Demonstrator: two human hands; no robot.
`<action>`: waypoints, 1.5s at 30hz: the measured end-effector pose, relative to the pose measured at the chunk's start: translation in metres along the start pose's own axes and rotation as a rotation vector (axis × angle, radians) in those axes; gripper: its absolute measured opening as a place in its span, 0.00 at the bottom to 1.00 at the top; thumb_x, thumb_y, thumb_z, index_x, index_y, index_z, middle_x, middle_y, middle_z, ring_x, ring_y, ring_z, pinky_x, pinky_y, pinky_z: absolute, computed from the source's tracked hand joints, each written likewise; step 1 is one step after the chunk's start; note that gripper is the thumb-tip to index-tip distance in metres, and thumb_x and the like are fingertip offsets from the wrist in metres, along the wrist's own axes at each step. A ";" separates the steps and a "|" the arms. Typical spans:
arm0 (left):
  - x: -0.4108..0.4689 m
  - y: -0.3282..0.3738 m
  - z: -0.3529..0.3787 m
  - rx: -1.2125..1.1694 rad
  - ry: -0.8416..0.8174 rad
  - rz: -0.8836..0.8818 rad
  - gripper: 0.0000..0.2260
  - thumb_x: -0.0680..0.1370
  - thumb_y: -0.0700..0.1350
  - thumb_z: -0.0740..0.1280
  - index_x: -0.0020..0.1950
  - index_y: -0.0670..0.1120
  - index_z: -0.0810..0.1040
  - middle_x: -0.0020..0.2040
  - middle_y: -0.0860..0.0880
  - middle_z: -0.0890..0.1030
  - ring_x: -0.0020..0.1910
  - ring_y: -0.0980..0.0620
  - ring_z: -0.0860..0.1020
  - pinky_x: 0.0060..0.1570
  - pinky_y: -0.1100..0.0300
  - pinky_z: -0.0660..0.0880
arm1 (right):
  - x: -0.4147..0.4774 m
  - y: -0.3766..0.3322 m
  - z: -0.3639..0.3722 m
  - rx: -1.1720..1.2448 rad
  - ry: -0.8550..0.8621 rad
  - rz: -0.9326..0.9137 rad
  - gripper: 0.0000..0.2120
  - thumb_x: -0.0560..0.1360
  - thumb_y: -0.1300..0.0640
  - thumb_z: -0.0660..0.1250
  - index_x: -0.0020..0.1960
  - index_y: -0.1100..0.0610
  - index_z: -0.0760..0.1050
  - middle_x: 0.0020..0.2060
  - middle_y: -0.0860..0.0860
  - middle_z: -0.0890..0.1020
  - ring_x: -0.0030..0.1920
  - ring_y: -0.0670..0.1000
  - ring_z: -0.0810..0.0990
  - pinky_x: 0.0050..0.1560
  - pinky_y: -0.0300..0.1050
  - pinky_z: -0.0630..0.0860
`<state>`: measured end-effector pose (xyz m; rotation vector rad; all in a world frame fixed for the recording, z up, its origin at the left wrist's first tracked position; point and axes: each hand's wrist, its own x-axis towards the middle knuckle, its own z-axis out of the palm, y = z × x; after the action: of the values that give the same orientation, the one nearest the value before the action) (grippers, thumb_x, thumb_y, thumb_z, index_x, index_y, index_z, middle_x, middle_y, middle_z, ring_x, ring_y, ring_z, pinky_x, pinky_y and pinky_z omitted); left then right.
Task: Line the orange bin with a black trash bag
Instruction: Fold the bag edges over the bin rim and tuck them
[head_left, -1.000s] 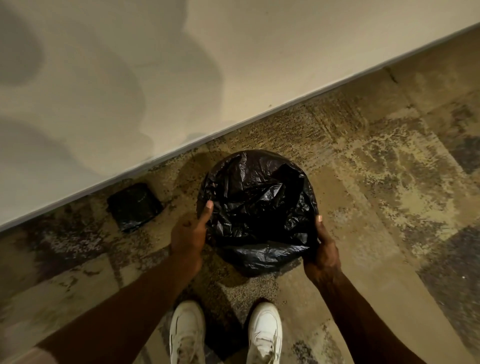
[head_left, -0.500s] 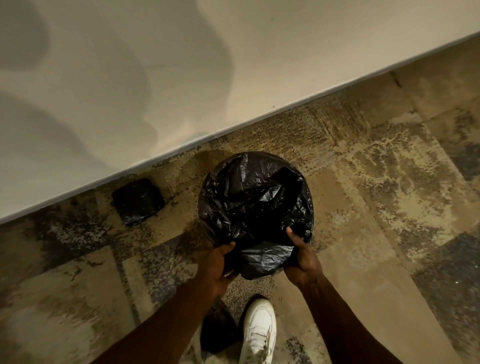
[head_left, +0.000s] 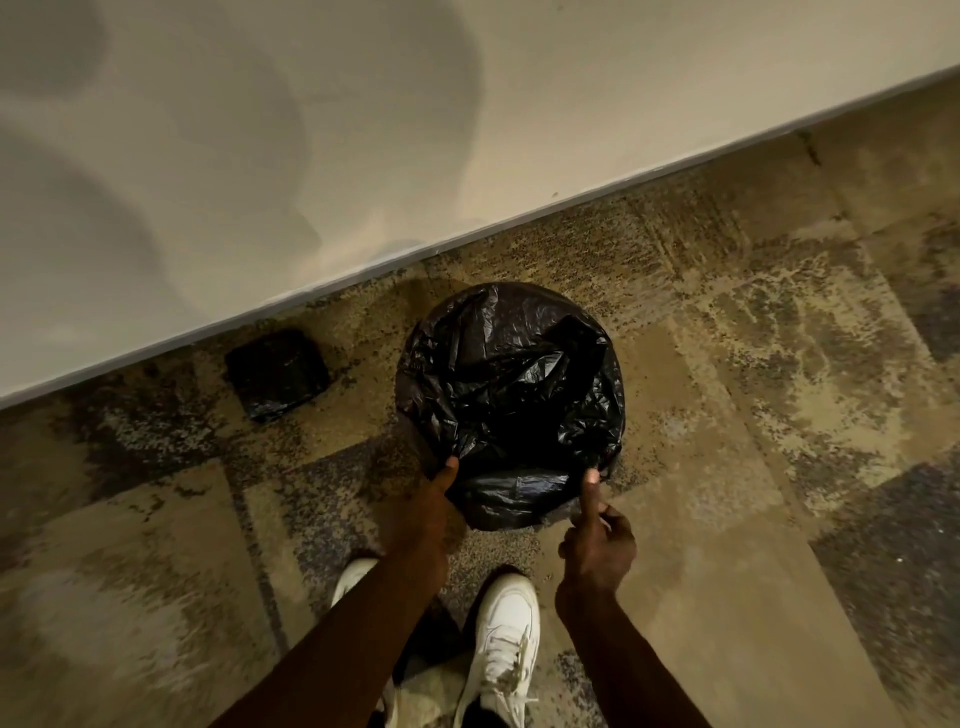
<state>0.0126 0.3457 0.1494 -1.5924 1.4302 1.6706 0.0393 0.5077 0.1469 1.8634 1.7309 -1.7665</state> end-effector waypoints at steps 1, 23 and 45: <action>-0.010 0.008 0.000 -0.042 -0.043 -0.053 0.23 0.78 0.56 0.74 0.65 0.41 0.80 0.60 0.45 0.84 0.55 0.44 0.84 0.61 0.44 0.82 | -0.005 0.000 0.002 0.040 -0.029 0.006 0.25 0.73 0.39 0.77 0.54 0.59 0.78 0.40 0.56 0.82 0.34 0.52 0.76 0.32 0.46 0.73; 0.013 -0.006 0.017 -0.336 -0.234 -0.214 0.28 0.67 0.32 0.63 0.68 0.35 0.79 0.61 0.34 0.82 0.58 0.37 0.78 0.54 0.49 0.77 | 0.009 -0.003 0.044 0.399 -0.547 0.473 0.14 0.72 0.66 0.62 0.56 0.68 0.78 0.49 0.64 0.85 0.49 0.63 0.85 0.49 0.54 0.83; 0.029 0.078 -0.033 -0.129 -0.185 -0.011 0.03 0.79 0.37 0.70 0.46 0.43 0.82 0.45 0.47 0.85 0.44 0.47 0.81 0.41 0.55 0.74 | 0.055 -0.072 0.032 0.030 -0.156 -0.045 0.27 0.69 0.47 0.83 0.57 0.63 0.79 0.52 0.56 0.89 0.50 0.53 0.89 0.56 0.52 0.86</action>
<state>-0.0453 0.2778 0.1582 -1.4636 1.2422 1.8837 -0.0473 0.5489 0.1408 1.6591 1.7114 -1.9073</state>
